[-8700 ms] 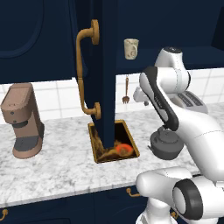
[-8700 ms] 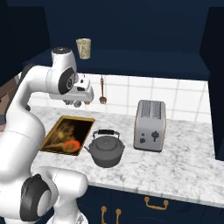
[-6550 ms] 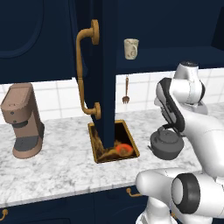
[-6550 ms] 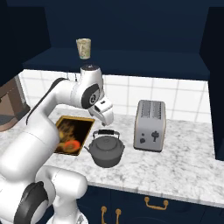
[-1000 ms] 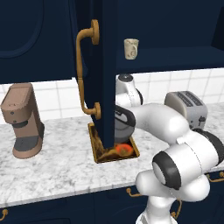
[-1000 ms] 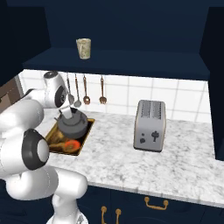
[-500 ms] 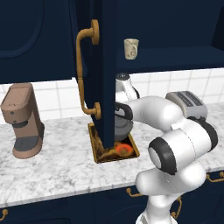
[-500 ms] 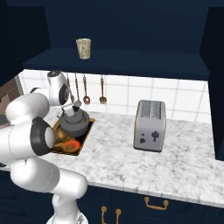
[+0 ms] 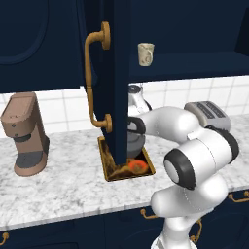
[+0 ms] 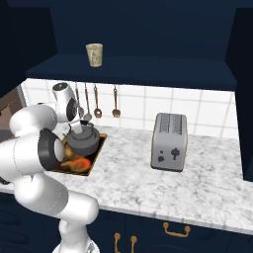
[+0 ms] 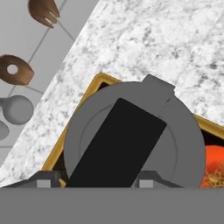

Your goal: Pick the kettle from the counter and place it on the tray. Then pick the mug from the cabinet and place it on the tray. Then close the cabinet doors.

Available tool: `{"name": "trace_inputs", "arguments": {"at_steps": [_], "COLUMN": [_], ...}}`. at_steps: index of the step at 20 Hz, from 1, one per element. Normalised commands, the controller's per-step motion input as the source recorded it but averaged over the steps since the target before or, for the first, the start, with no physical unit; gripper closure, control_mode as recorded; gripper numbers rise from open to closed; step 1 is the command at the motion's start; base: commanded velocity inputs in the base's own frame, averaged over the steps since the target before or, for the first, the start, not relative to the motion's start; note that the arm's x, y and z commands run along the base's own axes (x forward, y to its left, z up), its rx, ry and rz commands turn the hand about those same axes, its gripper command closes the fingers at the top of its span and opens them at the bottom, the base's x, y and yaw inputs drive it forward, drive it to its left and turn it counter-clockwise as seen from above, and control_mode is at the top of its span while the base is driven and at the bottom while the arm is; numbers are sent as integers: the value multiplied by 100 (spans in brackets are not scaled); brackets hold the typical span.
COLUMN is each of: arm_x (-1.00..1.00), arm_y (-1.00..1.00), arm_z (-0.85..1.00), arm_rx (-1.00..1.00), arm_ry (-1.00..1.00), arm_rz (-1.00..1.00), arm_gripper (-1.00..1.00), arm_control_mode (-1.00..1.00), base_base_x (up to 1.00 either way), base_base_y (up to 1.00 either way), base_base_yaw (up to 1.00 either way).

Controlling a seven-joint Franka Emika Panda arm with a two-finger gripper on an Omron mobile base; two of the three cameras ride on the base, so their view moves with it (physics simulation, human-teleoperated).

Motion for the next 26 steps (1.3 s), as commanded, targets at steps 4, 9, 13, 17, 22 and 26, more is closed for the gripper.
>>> {"name": "trace_inputs", "arguments": {"at_steps": [4, 9, 13, 17, 22, 26], "arm_x": [0, -11, -39, -15, -43, -74], "arm_y": [0, 3, -1, 0, -6, -13], "arm_z": [-2, 24, 55, 37, 60, 41], "arm_rx": [0, 0, 1, 3, 2, 0], "arm_ry": [0, -1, -9, -8, -7, -8], "arm_rz": [0, 0, 0, 0, 0, 0], "arm_gripper": [-100, -100, -100, -100, -100, -100], "arm_control_mode": [-100, -100, -100, -100, -100, -100], "base_base_x": [0, 0, 0, 0, 0, 0], "base_base_y": [0, 0, 0, 0, 0, 0], "base_base_yaw": [0, 0, 0, 0, 0, 0]}}
